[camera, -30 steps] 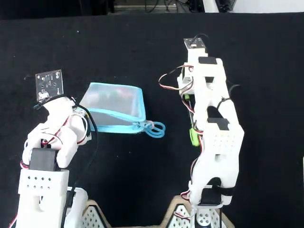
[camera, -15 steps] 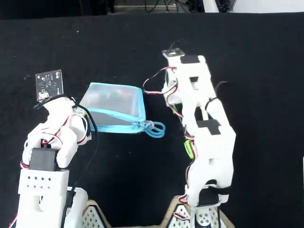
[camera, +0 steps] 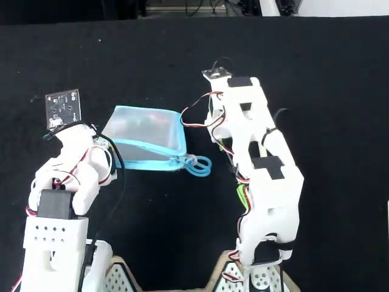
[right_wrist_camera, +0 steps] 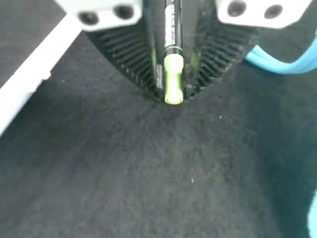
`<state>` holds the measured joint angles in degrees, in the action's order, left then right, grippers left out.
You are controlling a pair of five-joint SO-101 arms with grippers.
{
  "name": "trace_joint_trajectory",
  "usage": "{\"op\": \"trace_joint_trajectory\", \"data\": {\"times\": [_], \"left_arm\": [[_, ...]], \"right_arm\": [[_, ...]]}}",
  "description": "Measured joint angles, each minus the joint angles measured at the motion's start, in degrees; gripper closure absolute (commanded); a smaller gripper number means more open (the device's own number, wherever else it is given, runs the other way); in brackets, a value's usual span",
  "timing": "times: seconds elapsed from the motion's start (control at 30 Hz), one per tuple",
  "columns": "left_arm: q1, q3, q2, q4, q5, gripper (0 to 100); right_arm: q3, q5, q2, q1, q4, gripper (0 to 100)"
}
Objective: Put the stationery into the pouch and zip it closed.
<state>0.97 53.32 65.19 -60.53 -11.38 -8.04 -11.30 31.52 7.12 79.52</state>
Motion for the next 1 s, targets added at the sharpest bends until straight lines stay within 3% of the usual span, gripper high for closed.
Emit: {"op": "trace_joint_trajectory", "data": {"times": [0.13, 0.53, 0.63, 0.83, 1.0], "left_arm": [[0.00, 0.00, 0.00, 0.00, 0.00, 97], [0.00, 0.00, 0.00, 0.00, 0.00, 97], [0.00, 0.00, 0.00, 0.00, 0.00, 97], [0.00, 0.00, 0.00, 0.00, 0.00, 97], [0.00, 0.00, 0.00, 0.00, 0.00, 97]], "right_arm": [[-2.99, -0.44, 2.81, 0.00, 3.16, 82.0], [-12.84, -2.64, 10.99, 0.26, 7.82, 88.7], [-13.71, -2.64, 11.52, 0.26, 7.91, 99.5], [-13.63, -2.73, 9.67, 0.35, 8.09, 98.8], [-5.98, -2.73, -0.79, 0.26, 7.38, 98.8]]}}
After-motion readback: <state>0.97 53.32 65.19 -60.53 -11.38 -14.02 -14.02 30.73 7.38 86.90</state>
